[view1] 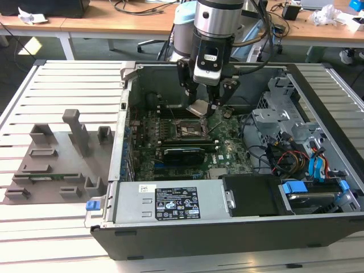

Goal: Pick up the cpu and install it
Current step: 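Place the cpu into insertion slot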

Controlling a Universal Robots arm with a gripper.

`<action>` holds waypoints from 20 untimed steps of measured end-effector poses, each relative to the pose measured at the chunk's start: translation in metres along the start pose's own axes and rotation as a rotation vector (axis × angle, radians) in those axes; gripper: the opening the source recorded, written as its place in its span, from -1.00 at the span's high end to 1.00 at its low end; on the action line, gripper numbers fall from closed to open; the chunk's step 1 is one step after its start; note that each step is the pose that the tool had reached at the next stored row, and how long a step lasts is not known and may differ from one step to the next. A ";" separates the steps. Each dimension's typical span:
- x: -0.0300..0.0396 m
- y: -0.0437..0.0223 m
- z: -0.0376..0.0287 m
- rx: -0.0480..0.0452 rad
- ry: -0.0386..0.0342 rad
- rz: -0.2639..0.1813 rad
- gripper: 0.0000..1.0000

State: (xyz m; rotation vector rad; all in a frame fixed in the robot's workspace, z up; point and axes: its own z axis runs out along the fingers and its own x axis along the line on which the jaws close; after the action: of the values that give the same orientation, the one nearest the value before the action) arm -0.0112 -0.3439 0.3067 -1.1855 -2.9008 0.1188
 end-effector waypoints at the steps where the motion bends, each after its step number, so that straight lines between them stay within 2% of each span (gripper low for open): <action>1: 0.0000 0.0000 0.0000 0.0003 0.0007 0.011 -0.09; 20: 0.0000 0.0000 0.0005 0.0045 0.0109 0.161 -0.09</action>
State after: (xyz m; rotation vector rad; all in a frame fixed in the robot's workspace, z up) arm -0.0112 -0.3438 0.3062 -1.4124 -2.7910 0.1191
